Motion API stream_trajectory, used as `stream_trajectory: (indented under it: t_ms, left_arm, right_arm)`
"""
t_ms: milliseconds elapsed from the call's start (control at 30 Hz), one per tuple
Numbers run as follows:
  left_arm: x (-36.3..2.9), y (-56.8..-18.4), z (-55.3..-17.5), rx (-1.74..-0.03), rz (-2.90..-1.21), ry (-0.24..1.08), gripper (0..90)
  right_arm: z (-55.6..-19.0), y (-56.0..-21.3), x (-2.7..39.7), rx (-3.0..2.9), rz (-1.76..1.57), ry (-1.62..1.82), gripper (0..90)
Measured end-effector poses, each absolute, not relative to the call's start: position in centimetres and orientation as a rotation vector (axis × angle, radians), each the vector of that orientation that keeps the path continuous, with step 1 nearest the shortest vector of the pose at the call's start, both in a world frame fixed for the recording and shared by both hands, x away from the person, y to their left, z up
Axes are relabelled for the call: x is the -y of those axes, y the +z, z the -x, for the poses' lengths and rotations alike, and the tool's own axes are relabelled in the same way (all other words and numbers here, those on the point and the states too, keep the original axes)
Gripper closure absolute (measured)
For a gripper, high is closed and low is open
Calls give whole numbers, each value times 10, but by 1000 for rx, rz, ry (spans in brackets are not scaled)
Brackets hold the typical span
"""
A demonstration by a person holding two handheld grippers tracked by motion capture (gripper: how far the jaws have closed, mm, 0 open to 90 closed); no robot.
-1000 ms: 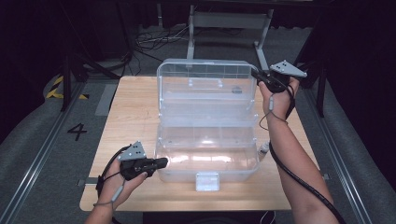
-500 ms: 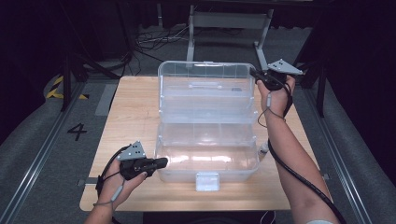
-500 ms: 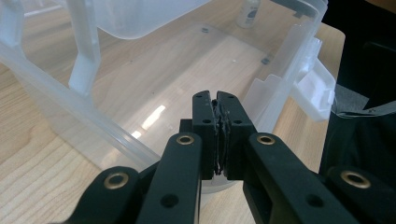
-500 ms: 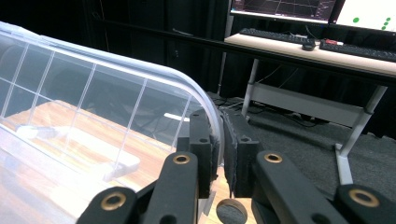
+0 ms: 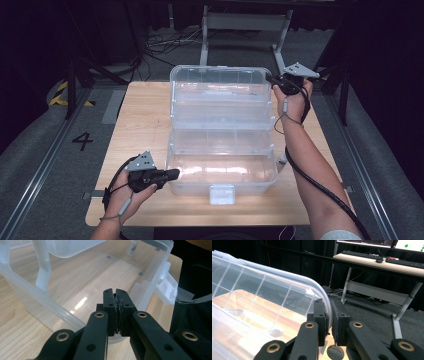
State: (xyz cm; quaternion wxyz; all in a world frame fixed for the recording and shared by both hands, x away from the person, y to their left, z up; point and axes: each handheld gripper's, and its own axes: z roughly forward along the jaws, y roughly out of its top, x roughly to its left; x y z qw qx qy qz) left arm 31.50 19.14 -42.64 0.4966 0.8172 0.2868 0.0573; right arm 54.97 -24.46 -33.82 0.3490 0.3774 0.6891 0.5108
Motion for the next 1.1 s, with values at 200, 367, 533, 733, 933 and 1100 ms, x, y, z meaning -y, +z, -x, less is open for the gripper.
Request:
stream_trajectory:
  t_ms: [200,367,533,733,933,1100]
  left_arm:
    - [-191,-427,-315,-696,-1975,140,868]
    - [-191,-427,-315,-697,-1973,138,868]
    - [-192,-427,-315,-698,-1970,135,867]
    - [-192,-427,-315,-695,-1968,135,867]
    - [-192,-428,-315,-692,-1964,129,867]
    - [-193,-428,-315,-691,-1962,127,867]
  right_arm:
    - [-555,-341,245,-1794,-986,1332,838]
    - [-558,-344,246,-1795,-994,1343,836]
    - [-563,-349,246,-1798,-1010,1359,834]
    - [-569,-353,247,-1806,-1034,1367,834]
    - [-575,-359,248,-1810,-1064,1387,835]
    - [-578,-363,247,-1813,-1068,1380,834]
